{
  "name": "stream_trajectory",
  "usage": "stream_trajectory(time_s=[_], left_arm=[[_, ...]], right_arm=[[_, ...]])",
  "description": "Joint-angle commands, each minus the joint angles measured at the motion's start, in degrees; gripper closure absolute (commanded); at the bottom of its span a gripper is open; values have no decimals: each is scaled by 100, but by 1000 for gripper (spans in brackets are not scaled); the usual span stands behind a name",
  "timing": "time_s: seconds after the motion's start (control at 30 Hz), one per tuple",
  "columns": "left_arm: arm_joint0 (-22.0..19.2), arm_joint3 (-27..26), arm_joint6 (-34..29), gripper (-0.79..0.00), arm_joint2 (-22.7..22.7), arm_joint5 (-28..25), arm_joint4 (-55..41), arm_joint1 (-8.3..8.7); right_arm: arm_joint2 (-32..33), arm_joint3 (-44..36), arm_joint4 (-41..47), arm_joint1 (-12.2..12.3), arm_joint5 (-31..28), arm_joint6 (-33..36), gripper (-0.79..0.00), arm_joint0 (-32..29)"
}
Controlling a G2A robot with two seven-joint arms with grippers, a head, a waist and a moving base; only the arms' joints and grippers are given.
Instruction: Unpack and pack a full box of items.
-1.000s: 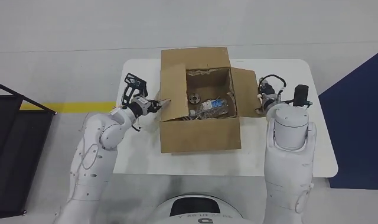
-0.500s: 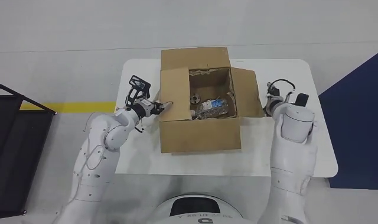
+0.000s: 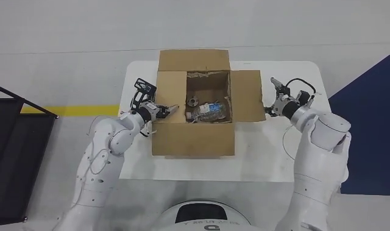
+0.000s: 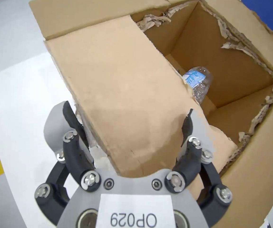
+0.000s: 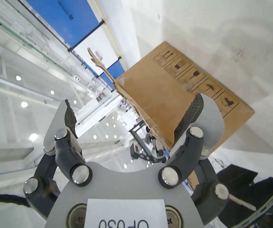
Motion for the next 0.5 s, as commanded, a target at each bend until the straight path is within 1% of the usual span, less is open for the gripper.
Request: stream_trajectory(time_s=[0.0, 0.07, 0.17, 0.37, 0.47], left_arm=[[1, -13, 16, -785, -11, 16, -8, 10], [10, -20, 29, -785, -35, 26, -31, 22], [27, -23, 56, -785, -62, 28, -60, 40], [75, -49, 148, -785, -124, 30, -128, 74], [132, -67, 217, -785, -216, 69, -204, 95]], right_arm=[[19, -47, 149, 56, 0, 345, -785, -28], [5, -83, 299, 114, -112, 509, -785, -78], [-138, -281, 435, 196, -177, 575, -785, -166], [-600, -1179, 241, 314, -131, 528, -785, -359], [-946, -1561, 196, 354, -64, 462, -785, -367]])
